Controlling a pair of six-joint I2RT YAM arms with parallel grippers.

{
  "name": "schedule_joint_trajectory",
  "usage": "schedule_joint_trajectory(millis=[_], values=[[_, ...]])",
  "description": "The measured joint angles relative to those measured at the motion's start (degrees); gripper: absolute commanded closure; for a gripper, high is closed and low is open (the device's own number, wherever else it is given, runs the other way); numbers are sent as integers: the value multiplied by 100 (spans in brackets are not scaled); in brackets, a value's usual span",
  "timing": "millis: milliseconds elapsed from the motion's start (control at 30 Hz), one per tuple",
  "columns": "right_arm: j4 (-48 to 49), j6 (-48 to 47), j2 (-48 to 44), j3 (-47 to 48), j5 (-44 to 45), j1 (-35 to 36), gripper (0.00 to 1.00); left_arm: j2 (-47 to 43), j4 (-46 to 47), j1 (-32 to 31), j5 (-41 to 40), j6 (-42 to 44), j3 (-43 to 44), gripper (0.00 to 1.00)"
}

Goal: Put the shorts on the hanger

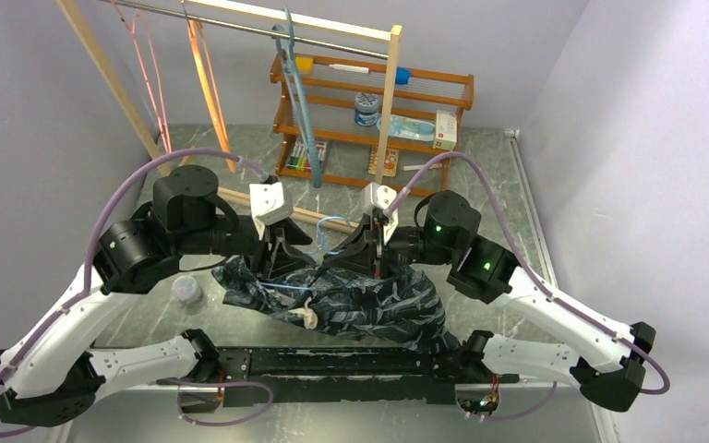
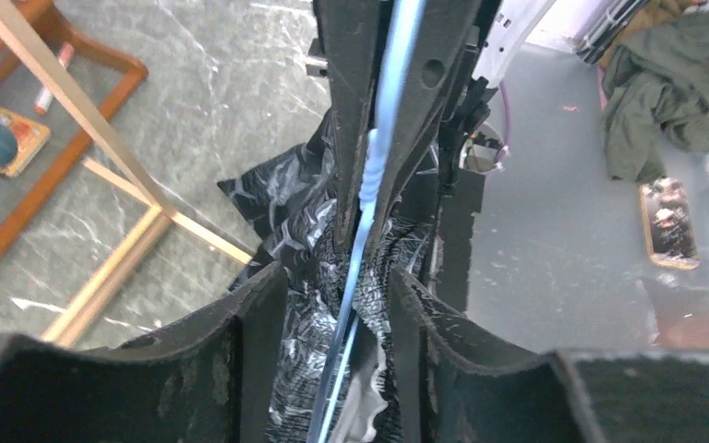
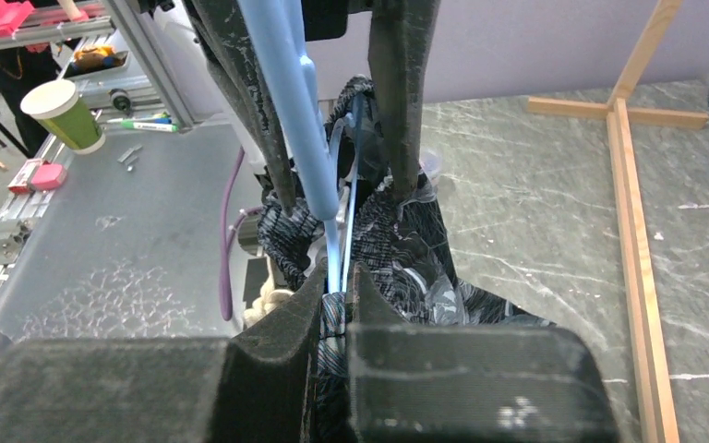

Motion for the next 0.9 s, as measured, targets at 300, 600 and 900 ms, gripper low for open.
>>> schedule_joint_trajectory(millis=[300, 600, 900], values=[[-120, -48, -59, 0, 133, -24, 100, 74, -52, -17, 249, 409, 90, 93], [-474, -164, -726, 0, 614, -15, 82, -511, 79, -37, -118, 623, 35, 93], [-946, -107, -1506, 61, 1309, -4, 91, -636, 76, -37, -341, 831, 173, 93]])
